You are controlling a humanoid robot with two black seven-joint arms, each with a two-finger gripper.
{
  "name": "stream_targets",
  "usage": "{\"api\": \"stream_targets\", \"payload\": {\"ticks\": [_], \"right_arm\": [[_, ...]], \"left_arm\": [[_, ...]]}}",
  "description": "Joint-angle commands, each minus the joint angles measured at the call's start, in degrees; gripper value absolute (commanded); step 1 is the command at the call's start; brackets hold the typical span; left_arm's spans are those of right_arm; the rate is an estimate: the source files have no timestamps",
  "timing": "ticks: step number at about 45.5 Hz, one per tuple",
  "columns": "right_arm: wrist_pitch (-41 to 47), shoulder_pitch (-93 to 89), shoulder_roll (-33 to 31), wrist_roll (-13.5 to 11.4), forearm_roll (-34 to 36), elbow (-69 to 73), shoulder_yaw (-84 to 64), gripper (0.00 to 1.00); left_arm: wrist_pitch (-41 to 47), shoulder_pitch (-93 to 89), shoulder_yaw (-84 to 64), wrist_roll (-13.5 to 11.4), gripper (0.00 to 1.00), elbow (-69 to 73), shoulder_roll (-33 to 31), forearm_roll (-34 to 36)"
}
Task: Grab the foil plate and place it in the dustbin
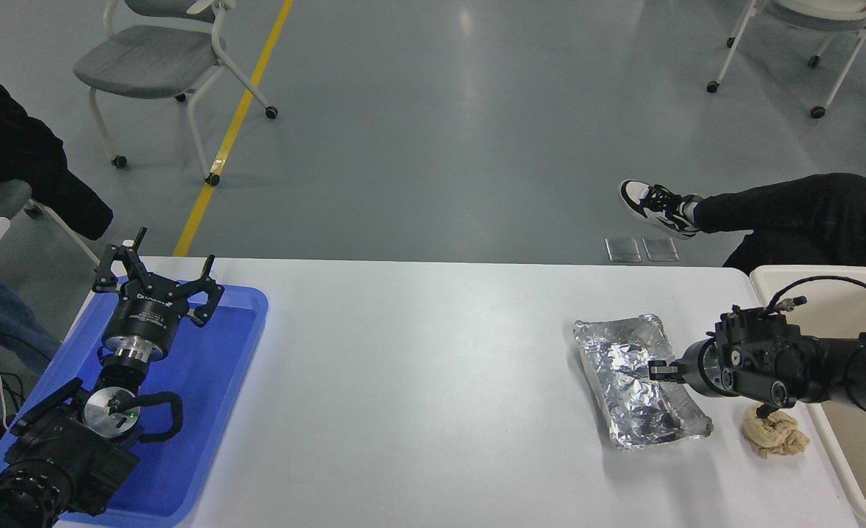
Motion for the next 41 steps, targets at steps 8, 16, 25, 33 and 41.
{"api": "stream_targets", "payload": {"ticks": [8,16,25,33,41], "right_arm": [[0.76,6.09,-4.39,0.22,0.11,7.43,-0.86,0.0],[1.37,16.28,-10.11,0.22,0.19,15.96,-6.48,0.0],[2.69,34.11,-17.23,0.22,0.46,28.87,-16.58,0.0],[6.11,53.01,-19.08,0.14,1.16,38.81,-27.3,0.0],[10.77,67.17,-16.8,0.14,4.85,44.09,-33.38,0.0]], "left_arm": [[0.0,-0.09,0.0,0.0,1.0,-0.02,-0.05,0.0],[0.0,-0.09,0.0,0.0,1.0,-0.02,-0.05,0.0],[0.0,-0.09,0.0,0.0,1.0,-0.02,-0.05,0.0],[0.0,-0.09,0.0,0.0,1.0,-0.02,-0.05,0.0],[0.0,0.0,0.0,0.0,1.0,0.16,0.12,0.0]]}}
